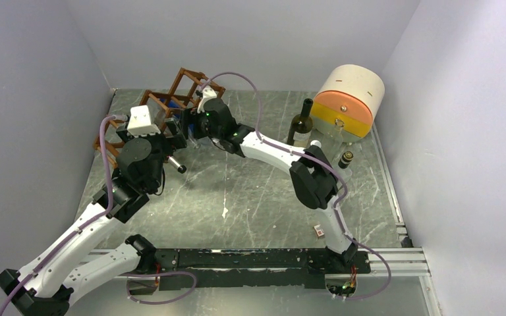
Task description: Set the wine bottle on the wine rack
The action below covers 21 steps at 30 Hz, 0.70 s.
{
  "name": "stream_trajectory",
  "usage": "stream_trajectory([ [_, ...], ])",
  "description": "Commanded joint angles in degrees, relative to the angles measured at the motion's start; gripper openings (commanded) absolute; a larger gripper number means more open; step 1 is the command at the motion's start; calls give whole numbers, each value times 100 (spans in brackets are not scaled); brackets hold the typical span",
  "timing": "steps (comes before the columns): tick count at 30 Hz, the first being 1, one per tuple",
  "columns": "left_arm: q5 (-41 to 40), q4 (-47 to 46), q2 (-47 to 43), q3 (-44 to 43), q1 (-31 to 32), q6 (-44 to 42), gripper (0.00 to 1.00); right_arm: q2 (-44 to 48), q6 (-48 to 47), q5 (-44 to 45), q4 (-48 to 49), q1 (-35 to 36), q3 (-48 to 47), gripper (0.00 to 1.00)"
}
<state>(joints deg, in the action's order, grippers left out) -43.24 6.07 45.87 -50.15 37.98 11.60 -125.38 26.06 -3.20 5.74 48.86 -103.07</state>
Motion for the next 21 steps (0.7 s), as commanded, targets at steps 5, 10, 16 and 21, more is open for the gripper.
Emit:
stream_trajectory([
  [5,91,51,-35,-162,-27,18,97,711,-247,-84,-161,-16,782,81],
  [10,128,40,-19,-156,-27,14,97,854,-392,-420,-530,-5,970,71],
  [16,148,60,21,-162,-31,18,97,609,-417,-605,-695,-2,737,50],
  [21,154,63,38,-162,-31,27,97,423,-430,-595,-575,-8,517,36],
])
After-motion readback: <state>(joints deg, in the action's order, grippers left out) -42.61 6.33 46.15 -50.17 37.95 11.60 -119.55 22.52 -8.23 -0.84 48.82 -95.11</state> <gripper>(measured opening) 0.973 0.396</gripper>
